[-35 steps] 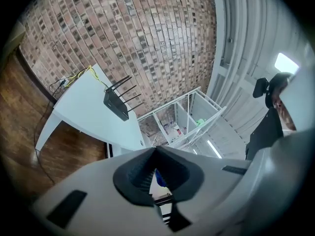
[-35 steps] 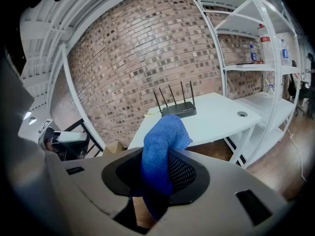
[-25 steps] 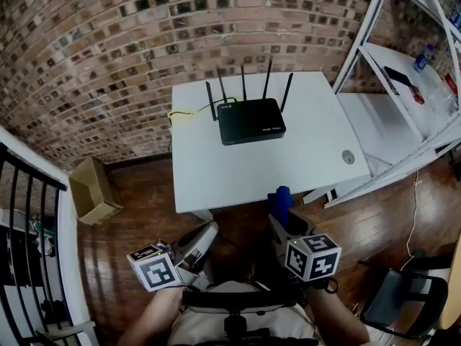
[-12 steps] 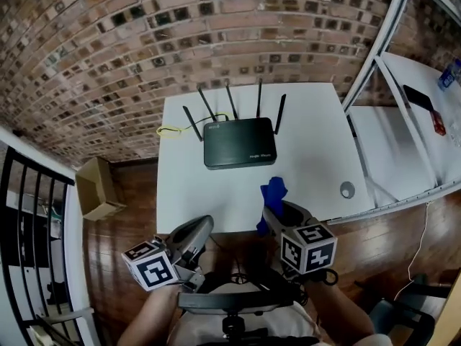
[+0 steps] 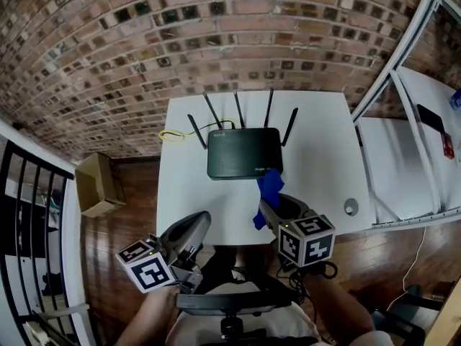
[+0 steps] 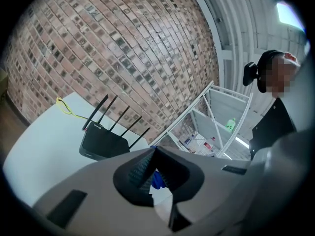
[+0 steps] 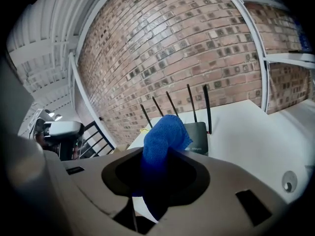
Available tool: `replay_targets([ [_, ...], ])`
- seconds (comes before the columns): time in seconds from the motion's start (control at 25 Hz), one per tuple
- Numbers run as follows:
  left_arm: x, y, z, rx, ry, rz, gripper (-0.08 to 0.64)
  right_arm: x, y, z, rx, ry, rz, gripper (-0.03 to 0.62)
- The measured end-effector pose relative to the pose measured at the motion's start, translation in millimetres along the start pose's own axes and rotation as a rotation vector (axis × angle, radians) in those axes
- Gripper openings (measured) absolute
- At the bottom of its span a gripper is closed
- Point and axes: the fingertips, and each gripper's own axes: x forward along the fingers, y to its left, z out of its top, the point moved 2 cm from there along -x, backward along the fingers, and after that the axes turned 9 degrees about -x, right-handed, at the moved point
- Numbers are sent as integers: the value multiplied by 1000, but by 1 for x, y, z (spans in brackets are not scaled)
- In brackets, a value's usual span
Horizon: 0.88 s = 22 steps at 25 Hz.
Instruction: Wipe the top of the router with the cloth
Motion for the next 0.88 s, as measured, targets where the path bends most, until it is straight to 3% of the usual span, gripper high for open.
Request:
replay_targets([
  [0.16,10,29,24,-1,53,-12,8,28,-5,19,13,10,-59,143],
  [0.4,22,60,69,-6,107,-102,8,67,-1,50,17,4,-128,143],
  [0.64,29,67,82,-14,135,-146,8,83,-10,76,-6,-15,-128,143],
  [0.88,51,66,81,-11,134,-143,8,102,-59,99,-20,-18,-128,143],
])
